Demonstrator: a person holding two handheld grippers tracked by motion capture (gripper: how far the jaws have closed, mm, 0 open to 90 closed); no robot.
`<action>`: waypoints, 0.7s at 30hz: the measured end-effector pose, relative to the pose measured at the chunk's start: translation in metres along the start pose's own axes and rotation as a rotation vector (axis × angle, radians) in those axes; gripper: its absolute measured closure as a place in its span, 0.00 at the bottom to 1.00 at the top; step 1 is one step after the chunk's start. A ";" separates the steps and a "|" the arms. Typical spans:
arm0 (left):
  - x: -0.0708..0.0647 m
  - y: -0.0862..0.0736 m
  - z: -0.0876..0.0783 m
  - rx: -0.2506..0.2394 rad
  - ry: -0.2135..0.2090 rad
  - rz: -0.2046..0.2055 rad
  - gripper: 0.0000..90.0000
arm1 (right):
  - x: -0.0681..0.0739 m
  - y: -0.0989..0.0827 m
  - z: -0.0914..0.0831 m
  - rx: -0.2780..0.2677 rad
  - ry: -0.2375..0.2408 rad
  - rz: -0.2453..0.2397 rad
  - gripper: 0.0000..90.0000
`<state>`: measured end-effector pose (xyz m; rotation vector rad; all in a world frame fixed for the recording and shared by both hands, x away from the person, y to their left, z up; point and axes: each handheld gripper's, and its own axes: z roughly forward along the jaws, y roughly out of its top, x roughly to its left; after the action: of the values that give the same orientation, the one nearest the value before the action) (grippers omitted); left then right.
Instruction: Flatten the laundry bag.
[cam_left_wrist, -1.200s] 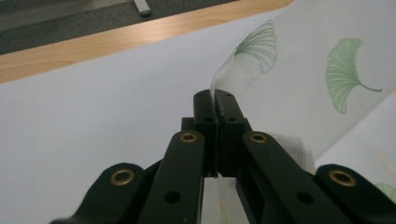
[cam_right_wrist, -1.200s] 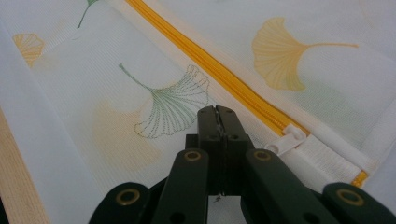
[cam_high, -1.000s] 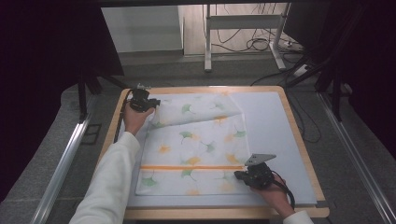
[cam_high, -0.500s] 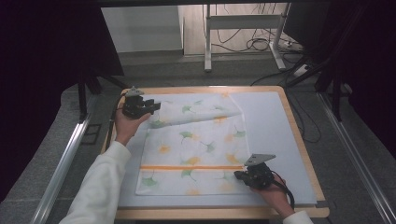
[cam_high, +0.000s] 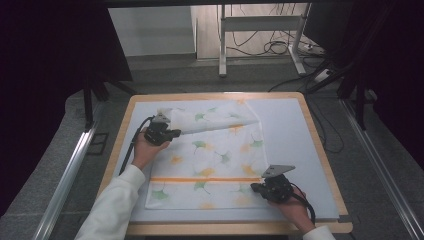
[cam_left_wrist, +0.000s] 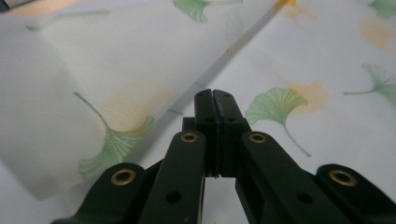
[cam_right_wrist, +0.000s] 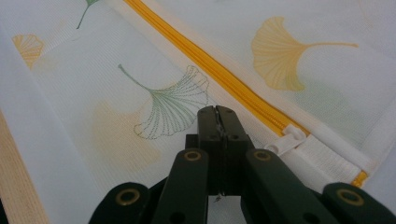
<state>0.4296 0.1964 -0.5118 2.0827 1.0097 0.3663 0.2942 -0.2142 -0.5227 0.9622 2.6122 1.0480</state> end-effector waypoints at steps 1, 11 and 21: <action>0.000 -0.001 0.005 0.015 0.006 0.005 0.99 | 0.000 0.000 0.000 -0.001 0.001 -0.001 0.99; 0.011 -0.001 0.028 0.036 0.033 -0.028 1.00 | -0.001 0.000 0.000 -0.002 0.006 -0.002 0.99; 0.009 0.000 0.035 0.067 0.064 0.002 1.00 | 0.000 0.000 0.000 -0.002 0.001 -0.002 0.99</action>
<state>0.4544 0.1851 -0.5348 2.1437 1.0710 0.4080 0.2944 -0.2144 -0.5229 0.9585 2.6118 1.0514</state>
